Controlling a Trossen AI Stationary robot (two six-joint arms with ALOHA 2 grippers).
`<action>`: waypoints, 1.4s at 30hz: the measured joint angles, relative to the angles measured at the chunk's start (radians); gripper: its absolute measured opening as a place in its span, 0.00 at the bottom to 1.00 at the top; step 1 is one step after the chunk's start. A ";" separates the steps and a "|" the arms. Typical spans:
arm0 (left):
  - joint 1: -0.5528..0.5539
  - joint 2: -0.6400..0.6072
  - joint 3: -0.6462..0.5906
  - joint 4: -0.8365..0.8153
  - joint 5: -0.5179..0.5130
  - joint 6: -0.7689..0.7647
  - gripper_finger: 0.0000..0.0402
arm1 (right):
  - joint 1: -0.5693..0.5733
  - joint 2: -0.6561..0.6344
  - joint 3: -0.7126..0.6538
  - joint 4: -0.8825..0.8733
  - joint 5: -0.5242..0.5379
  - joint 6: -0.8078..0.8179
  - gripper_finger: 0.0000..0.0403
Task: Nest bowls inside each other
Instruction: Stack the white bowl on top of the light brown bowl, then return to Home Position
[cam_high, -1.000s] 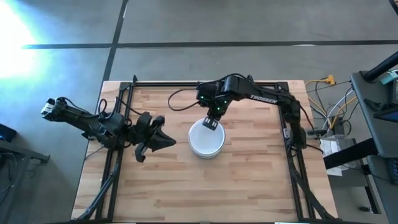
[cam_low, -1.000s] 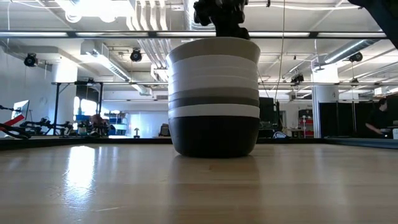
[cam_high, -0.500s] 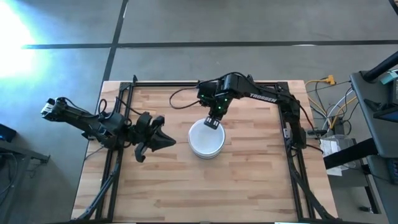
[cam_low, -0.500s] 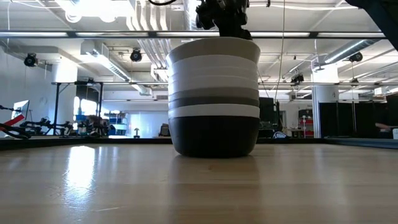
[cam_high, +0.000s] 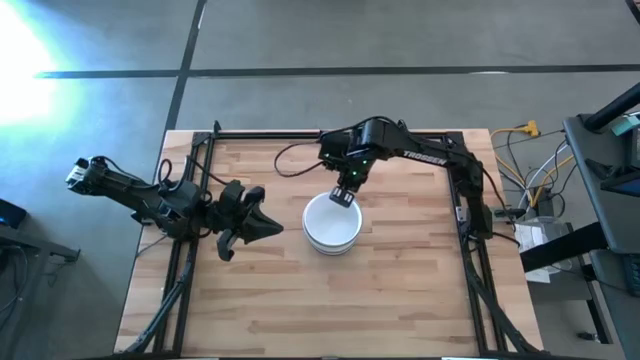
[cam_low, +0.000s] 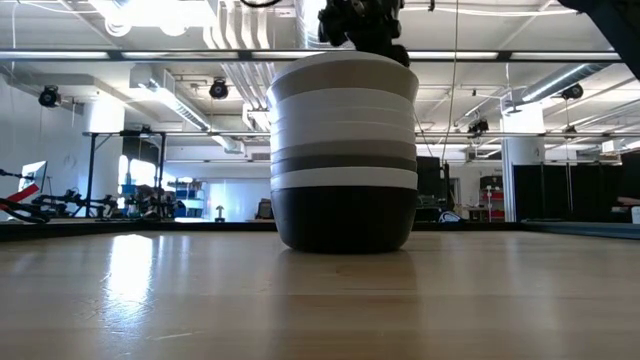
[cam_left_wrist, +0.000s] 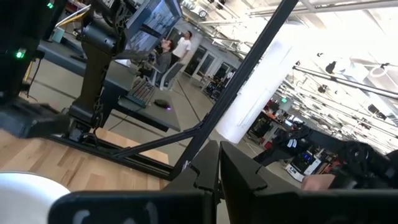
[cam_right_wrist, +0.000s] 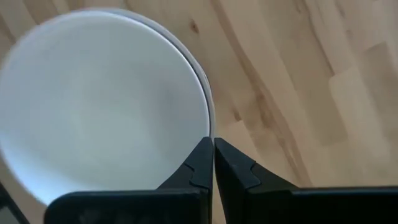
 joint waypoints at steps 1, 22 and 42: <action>0.000 0.000 0.000 0.002 0.000 0.000 0.00 | 0.000 -0.007 0.006 0.000 0.003 0.006 0.02; 0.042 0.004 0.000 0.037 -0.036 0.153 0.00 | 0.254 -0.535 -0.263 0.826 0.144 0.028 0.02; 0.341 -0.293 -0.007 0.159 0.009 0.330 0.00 | 0.270 -1.037 -0.791 1.556 0.212 -0.162 0.02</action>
